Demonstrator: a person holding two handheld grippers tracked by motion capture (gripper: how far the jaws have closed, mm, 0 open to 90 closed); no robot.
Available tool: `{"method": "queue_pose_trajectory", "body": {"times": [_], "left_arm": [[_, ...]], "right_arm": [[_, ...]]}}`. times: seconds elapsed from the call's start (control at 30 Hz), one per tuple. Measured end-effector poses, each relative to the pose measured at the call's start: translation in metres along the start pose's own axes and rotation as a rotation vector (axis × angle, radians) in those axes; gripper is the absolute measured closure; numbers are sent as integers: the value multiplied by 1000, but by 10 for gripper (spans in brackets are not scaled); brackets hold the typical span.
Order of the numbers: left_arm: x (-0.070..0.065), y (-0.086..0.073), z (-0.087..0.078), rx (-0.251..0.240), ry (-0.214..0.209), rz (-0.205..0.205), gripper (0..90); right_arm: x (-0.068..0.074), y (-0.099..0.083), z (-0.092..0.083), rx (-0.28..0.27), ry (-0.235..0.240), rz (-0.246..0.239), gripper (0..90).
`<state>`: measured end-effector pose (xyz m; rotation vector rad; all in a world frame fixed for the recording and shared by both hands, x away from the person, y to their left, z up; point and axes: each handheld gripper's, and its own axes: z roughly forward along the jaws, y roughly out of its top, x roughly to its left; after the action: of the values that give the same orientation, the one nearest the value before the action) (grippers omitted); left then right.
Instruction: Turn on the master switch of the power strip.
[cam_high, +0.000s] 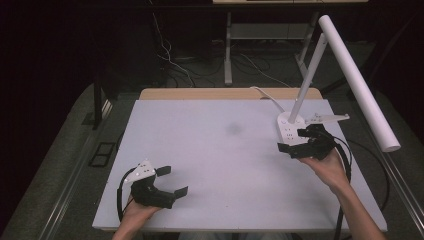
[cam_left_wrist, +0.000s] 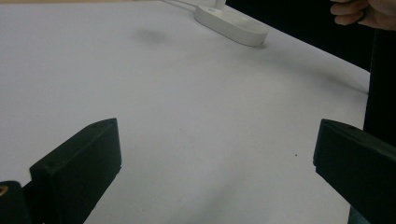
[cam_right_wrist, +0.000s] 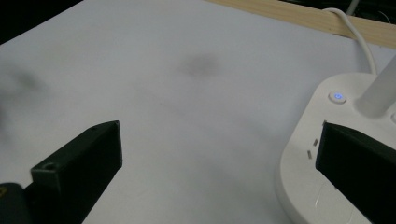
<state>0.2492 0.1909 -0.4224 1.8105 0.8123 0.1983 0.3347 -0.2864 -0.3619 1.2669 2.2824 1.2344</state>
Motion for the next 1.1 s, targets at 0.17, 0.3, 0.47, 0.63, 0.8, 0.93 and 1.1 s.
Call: {"method": "queue_pose_trajectory", "body": {"times": [0.17, 0.3, 0.47, 0.63, 0.8, 0.93, 1.1], "left_arm": [[1, 0, 0, 0, 0, -1, 0], [1, 0, -1, -3, 4, -3, 0], [1, 0, -1, -7, 4, -8, 0], [2, 0, -3, -6, 4, -2, 0], [2, 0, -3, -7, 4, -8, 0], [2, 0, -3, -9, 6, -9, 0], [4, -1, -4, -10, 11, -18, 0]], "right_arm": [[5, -16, -11, -24, 7, 8, 0], [10, -28, -18, -36, 20, 13, 0], [16, -44, -24, -59, 32, 28, 0], [23, -60, -25, -64, 48, 31, 0], [28, -75, -21, -36, 54, 36, 0], [32, -84, -18, -24, 51, 35, 0], [38, -90, -18, -36, 45, 29, 0]]}}
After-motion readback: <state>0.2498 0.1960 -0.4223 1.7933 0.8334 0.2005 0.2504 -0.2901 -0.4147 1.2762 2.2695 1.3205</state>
